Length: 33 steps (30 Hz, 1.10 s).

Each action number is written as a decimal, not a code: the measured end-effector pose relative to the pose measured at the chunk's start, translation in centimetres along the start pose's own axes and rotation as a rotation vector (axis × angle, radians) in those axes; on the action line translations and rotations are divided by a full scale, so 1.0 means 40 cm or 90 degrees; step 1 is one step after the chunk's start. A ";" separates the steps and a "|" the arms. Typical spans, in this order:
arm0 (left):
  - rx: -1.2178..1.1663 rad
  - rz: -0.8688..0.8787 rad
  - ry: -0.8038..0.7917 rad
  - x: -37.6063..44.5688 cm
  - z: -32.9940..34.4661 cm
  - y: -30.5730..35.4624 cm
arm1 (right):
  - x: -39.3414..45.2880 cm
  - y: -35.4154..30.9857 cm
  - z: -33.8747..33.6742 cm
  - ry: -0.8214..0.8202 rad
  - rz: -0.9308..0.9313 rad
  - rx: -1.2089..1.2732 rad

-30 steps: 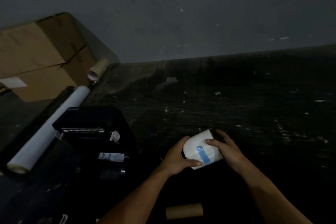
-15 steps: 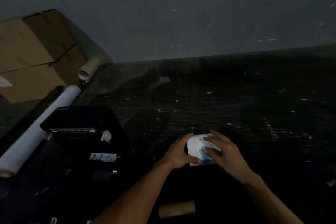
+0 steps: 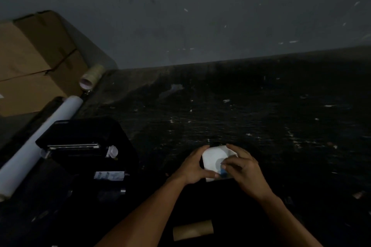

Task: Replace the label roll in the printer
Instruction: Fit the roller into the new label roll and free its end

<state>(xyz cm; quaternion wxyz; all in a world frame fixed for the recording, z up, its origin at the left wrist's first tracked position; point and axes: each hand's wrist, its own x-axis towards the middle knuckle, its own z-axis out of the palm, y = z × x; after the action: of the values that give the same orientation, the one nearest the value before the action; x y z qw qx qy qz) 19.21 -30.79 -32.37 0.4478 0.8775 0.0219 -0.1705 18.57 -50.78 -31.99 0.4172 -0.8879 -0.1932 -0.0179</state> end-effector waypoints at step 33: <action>-0.016 0.058 0.010 0.004 0.021 0.000 | 0.000 0.026 -0.068 0.083 0.310 0.148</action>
<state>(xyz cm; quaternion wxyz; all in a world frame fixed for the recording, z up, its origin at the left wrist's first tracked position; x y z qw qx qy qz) 19.11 -31.48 -32.86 0.4661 0.8730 -0.0122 -0.1433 19.29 -53.42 -30.98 0.5200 -0.8512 0.0520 0.0484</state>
